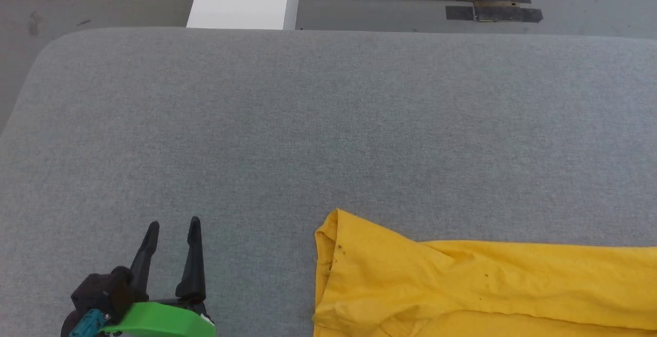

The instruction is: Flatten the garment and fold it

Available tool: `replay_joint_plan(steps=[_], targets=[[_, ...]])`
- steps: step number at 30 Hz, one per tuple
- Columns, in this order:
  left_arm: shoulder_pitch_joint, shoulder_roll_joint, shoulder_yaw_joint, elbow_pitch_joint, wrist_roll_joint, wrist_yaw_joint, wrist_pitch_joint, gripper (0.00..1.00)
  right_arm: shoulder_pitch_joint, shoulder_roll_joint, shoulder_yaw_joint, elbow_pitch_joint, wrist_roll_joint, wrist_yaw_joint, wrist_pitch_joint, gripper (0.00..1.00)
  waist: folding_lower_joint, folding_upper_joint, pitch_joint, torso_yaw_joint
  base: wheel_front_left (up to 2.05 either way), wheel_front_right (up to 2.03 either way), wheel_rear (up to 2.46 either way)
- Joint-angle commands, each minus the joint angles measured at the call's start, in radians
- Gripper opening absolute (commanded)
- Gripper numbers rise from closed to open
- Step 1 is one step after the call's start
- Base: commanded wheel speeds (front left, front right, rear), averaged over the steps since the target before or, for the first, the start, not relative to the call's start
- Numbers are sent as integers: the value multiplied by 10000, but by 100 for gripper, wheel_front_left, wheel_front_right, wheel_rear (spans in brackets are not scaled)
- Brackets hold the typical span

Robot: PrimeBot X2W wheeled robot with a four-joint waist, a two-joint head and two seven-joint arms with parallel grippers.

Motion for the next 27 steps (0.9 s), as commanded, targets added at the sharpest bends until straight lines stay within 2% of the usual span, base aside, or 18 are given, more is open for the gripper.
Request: replay_joint_plan(steps=[1,4,9,15,20,27], targets=[[-170,-31,-28,33,124,-30,10,100,-113,17,141,-131,8,-17,126,0,0,0,-28,-16,0,0,0],[-146,-63,-109,83,97,-55,46,100,52,128,781,-505,473,-17,631,0,0,0,-82,-41,0,0,0],[-166,-180,-230,245,-16,-159,51,100,750,331,2757,-1827,1921,-17,2177,0,0,0,-199,-64,0,0,0],[-278,-275,-351,385,-65,-257,54,100,1283,433,4758,-3528,3030,-17,3546,0,0,0,-280,20,0,0,0],[-352,-337,-381,456,-130,-323,46,100,1368,460,6295,-4334,3348,-17,4092,0,0,0,-269,210,0,0,0],[-473,-417,-368,520,-170,-390,15,100,841,472,8395,-4437,3541,-17,4137,0,0,0,-105,489,0,0,0]])
